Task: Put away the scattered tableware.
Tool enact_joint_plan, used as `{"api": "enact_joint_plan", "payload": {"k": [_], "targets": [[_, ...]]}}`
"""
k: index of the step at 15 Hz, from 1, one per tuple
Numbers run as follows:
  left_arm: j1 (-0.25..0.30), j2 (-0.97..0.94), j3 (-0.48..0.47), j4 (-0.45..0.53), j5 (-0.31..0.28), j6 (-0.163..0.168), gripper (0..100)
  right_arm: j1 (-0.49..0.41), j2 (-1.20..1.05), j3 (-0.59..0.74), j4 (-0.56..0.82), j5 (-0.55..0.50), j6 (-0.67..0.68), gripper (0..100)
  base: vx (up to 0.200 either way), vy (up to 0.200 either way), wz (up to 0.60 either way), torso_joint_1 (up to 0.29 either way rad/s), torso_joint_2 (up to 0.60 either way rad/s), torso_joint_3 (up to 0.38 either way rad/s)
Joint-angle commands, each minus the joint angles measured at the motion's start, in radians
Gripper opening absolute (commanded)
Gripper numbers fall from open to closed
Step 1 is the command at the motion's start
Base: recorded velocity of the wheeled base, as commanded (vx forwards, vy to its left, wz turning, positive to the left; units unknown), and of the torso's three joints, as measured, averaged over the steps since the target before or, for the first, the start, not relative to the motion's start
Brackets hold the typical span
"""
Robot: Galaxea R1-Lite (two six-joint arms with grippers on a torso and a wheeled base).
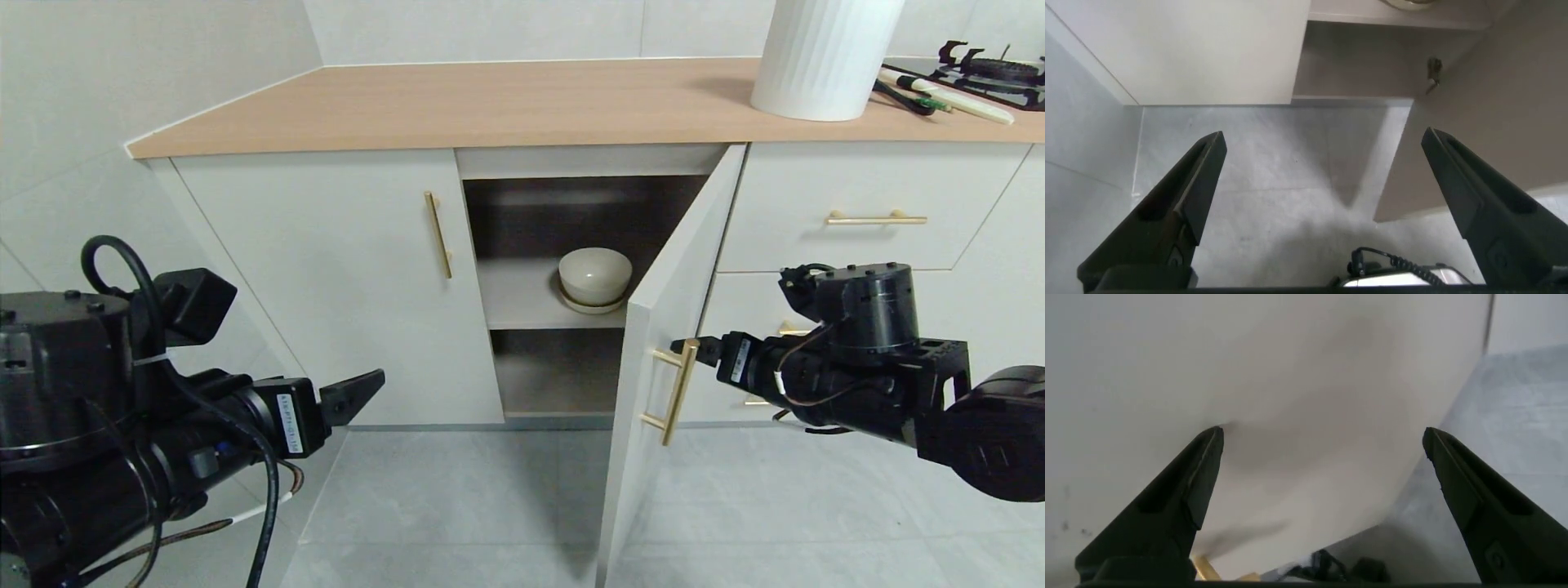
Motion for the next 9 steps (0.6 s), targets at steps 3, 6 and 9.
{"api": "enact_joint_plan", "payload": {"k": [3, 6, 9], "targets": [[0.001, -0.003, -0.001, 0.003, 0.002, 0.001, 100, 0.008, 0.043, -0.006, -0.041, -0.003, 0.010, 100, 0.000, 0.000, 0.00, 0.000, 0.00, 0.000], [0.001, -0.003, -0.001, 0.004, 0.002, 0.001, 100, 0.020, 0.069, -0.012, -0.085, -0.012, 0.066, 100, 0.133, 0.000, 0.00, -0.002, 0.00, 0.003], [0.007, -0.004, -0.002, 0.004, 0.002, -0.001, 100, 0.025, 0.092, -0.013, -0.110, -0.012, 0.071, 100, 0.133, 0.000, 0.00, -0.002, 0.00, 0.002]]}}
